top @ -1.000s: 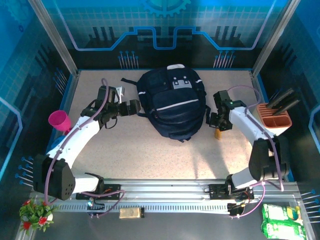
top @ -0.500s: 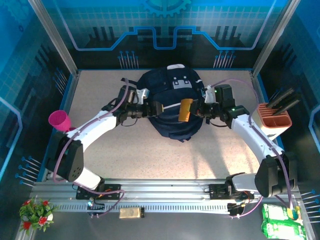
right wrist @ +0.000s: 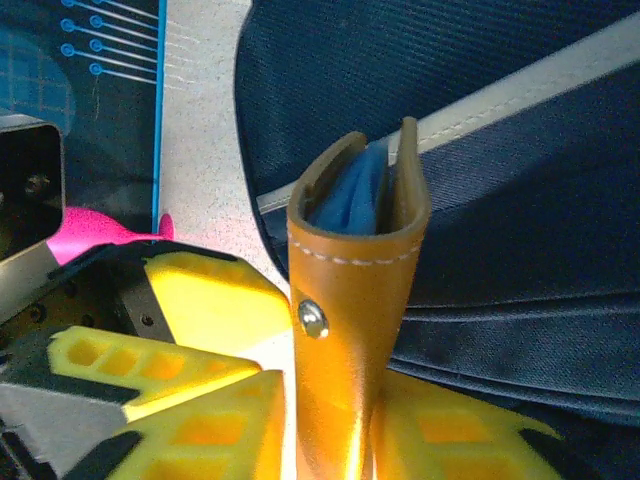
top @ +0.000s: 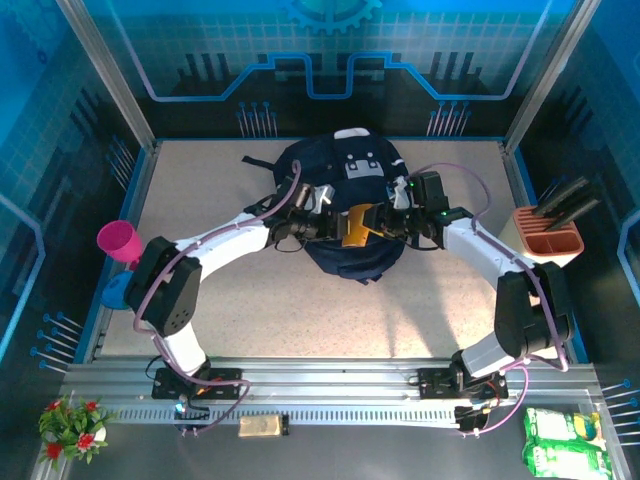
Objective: Pack books, pencil case, and school supplies into a backpack
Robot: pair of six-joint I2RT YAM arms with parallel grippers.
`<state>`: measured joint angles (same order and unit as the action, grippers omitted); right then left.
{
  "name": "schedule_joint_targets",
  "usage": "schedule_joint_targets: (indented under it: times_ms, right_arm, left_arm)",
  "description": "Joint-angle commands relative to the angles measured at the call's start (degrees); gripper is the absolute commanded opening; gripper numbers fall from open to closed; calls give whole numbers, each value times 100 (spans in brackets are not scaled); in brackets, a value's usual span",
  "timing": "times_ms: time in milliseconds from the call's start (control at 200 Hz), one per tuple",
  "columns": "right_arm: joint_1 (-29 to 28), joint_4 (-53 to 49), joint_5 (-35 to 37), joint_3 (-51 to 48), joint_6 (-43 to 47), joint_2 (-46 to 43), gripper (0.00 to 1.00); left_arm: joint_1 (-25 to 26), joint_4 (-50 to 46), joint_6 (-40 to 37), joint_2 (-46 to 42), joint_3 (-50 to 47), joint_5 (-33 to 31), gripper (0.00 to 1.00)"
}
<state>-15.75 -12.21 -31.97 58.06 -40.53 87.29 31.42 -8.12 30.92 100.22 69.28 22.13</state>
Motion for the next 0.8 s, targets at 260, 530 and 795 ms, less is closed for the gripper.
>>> schedule_joint_targets:
  times_ms: [260, 530, 795]
  right_arm:
    - [-186, -220, 235, 185, 190, 299, 35]
    - [-210, -292, 367, 281, 71, 403, 20]
    - [190, -71, 752, -240, 133, -787, 10]
  left_arm:
    - [106, -260, -135, 362, 482, 19, 33]
    - [100, -725, -405, 315, 669, -310, 33]
    - [129, -1644, -1637, 66, 1182, -976, 47]
